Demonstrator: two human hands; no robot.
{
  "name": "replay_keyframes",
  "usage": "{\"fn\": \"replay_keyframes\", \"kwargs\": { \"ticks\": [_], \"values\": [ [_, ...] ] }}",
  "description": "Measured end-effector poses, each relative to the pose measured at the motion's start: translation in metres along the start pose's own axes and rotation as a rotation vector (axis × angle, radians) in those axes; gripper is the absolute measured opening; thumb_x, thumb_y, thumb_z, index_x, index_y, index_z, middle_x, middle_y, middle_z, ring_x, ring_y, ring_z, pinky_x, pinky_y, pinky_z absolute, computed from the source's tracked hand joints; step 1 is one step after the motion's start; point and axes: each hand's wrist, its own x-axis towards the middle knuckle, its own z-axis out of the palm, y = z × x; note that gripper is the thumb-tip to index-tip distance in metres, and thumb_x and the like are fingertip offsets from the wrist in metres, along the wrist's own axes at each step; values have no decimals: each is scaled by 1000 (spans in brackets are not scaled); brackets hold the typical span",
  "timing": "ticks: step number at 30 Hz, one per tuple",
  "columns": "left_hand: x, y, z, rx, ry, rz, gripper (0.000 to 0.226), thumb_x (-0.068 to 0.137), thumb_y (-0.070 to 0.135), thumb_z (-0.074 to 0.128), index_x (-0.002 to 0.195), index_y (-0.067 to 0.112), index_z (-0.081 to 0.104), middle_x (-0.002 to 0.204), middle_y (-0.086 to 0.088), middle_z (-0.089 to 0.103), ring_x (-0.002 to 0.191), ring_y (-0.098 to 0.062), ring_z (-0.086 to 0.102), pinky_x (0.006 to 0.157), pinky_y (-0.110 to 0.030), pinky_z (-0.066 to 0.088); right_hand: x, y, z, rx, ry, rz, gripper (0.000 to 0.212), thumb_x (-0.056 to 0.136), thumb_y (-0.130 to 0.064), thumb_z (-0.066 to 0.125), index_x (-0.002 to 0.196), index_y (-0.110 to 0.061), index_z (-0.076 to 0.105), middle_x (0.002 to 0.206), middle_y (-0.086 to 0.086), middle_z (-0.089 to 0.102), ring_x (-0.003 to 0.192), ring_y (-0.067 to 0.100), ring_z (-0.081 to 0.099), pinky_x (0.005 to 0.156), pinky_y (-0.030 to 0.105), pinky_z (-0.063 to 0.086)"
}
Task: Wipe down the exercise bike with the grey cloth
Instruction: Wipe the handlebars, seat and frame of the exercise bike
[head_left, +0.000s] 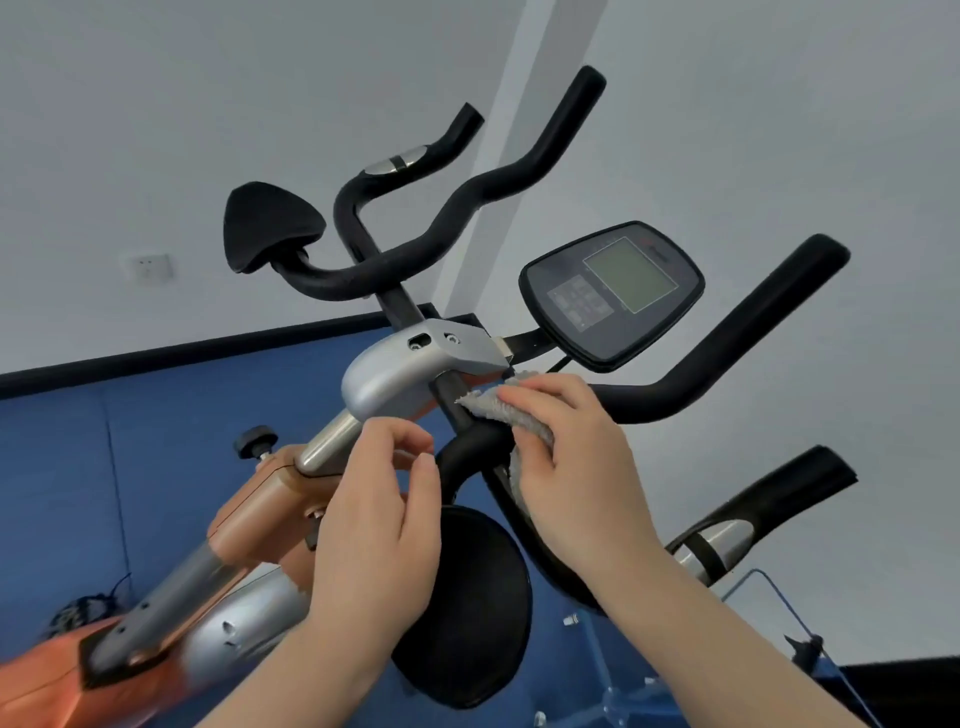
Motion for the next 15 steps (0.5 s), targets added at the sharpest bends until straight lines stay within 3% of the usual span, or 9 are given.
{"fn": "replay_keyframes", "kwargs": {
  "ticks": [4, 8, 15],
  "values": [
    [-2, 1, 3, 31, 59, 31, 8, 90, 38, 38, 91, 39, 45, 82, 12, 58, 79, -4, 56, 61, -26, 43, -15, 0, 0, -3, -207, -173, 41, 90, -5, 53, 123, -28, 62, 127, -16, 50, 115, 8, 49, 95, 23, 44],
    [-5, 2, 2, 76, 98, -5, 7, 91, 38, 38, 92, 37, 45, 82, 12, 57, 79, -3, 55, 67, -37, 49, -30, 26, -22, -160, -350, -263, 41, 92, -9, 51, 122, -36, 61, 122, -23, 53, 107, 8, 47, 85, 21, 44],
    [-11, 5, 8, 102, 151, -52, 12, 90, 42, 34, 88, 36, 45, 76, 13, 57, 75, 0, 55, 55, -27, 39, -17, 25, -19, -211, -242, -227, 34, 91, -8, 51, 115, -29, 65, 110, -15, 62, 102, 10, 51, 81, 18, 40]
  ]
}}
